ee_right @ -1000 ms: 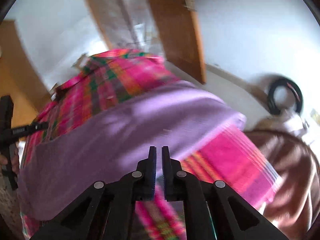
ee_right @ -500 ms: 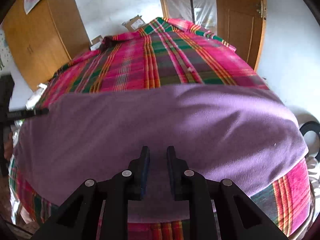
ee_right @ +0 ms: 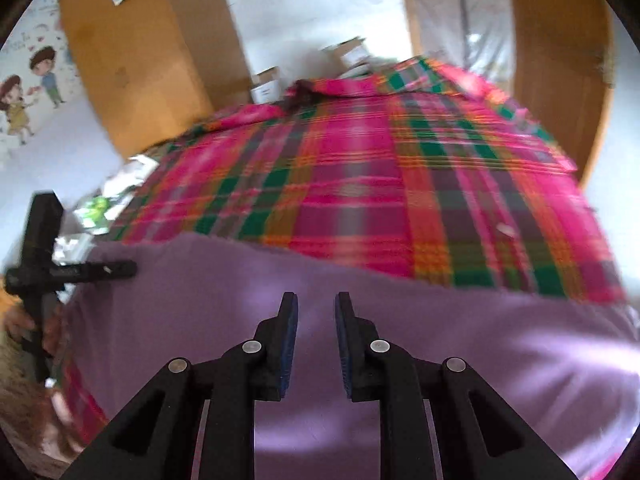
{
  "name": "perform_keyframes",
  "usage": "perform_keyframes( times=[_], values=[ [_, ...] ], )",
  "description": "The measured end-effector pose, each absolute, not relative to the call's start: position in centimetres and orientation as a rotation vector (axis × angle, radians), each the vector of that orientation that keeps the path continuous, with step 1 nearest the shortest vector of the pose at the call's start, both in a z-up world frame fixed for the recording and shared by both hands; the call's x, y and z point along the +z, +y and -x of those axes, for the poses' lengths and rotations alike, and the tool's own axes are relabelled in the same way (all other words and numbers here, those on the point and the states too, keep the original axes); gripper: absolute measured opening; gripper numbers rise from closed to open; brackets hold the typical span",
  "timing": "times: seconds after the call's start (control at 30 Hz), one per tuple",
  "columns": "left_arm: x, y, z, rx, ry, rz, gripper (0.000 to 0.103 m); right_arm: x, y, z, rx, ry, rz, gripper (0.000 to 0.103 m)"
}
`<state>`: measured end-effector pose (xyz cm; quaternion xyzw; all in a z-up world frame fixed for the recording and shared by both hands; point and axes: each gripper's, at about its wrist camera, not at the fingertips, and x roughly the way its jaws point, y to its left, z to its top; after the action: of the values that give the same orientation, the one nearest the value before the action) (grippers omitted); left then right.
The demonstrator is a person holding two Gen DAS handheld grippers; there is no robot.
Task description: Fold clothes
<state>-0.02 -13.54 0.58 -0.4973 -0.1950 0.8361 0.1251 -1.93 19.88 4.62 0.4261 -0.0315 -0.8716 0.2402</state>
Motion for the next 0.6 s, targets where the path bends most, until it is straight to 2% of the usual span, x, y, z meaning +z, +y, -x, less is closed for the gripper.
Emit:
perform_keyframes(
  times=[0.03,0.1,0.2,0.6],
  values=[
    [0.7,-13.4,0.0,2.442,-0.555,1.452,0.006,4.6,19.3,2.7,-2.335,-0.096,-1.175,0.022],
    [0.9,-12.9,0.2,2.452,-0.527,1.449,0.006,4.5,18.0,4.1,-2.226,-0.110,-1.184,0.031],
    [1.4,-12.0,0.8,2.437,-0.504,1.427,0.006,4.2,15.5,5.6,-2.096,-0.043,-1.177,0.039],
    [1.6,-10.2,4.8,2.385,-0.461,1.415,0.006,2.8,12.0,8.5,-1.848,0.067,-1.267,0.040]
  ],
)
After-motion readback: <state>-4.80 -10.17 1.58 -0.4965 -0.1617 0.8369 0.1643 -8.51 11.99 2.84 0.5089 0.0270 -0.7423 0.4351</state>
